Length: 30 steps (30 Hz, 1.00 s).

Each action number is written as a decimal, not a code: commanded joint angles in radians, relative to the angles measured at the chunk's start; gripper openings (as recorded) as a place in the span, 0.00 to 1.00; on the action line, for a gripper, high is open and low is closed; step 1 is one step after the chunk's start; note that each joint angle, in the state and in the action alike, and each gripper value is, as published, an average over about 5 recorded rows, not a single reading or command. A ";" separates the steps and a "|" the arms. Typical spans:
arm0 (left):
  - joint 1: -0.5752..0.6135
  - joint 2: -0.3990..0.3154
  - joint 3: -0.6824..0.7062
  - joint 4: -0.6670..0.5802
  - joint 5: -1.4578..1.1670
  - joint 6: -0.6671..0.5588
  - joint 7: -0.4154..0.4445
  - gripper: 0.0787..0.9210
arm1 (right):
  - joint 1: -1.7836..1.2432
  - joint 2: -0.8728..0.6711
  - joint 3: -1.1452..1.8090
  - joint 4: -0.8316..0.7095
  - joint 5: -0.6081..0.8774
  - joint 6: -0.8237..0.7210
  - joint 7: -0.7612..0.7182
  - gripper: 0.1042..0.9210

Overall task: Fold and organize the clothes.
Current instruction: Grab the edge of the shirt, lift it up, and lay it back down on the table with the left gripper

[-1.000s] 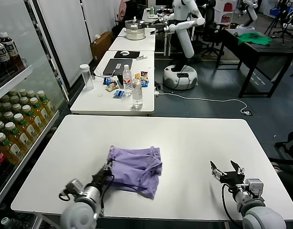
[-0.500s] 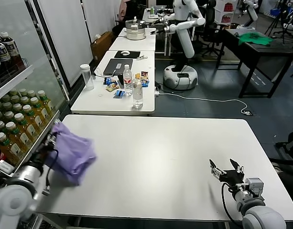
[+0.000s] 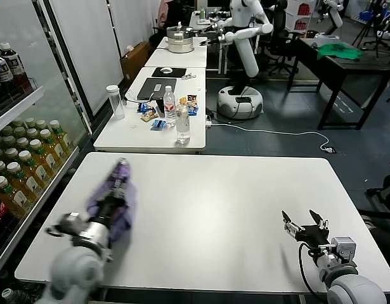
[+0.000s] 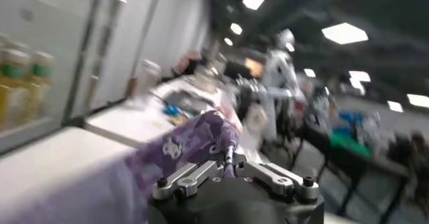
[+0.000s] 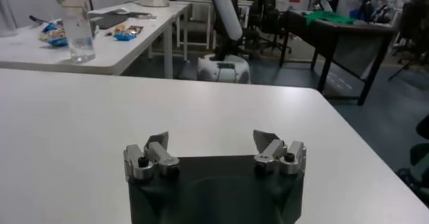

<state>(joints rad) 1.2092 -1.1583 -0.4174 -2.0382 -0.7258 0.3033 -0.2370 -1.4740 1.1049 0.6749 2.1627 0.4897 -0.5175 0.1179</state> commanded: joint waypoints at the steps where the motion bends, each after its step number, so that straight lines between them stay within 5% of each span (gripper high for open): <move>1: -0.097 -0.134 0.412 0.134 0.442 -0.014 0.045 0.05 | 0.001 -0.011 0.012 -0.003 0.016 0.002 -0.001 0.88; 10: -0.132 -0.157 0.430 0.116 0.392 -0.024 0.077 0.08 | 0.035 -0.028 -0.005 -0.011 0.026 0.001 -0.006 0.88; 20: 0.038 -0.141 0.311 -0.078 0.357 -0.097 0.068 0.41 | 0.144 -0.019 -0.139 -0.028 0.008 0.000 0.011 0.88; 30: 0.207 -0.073 -0.039 -0.101 0.373 -0.165 -0.050 0.75 | 0.359 0.133 -0.548 -0.176 -0.129 0.003 0.086 0.88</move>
<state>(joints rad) 1.2499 -1.2694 -0.1702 -2.0773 -0.3673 0.2028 -0.2071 -1.3065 1.1213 0.4714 2.1044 0.4625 -0.5184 0.1506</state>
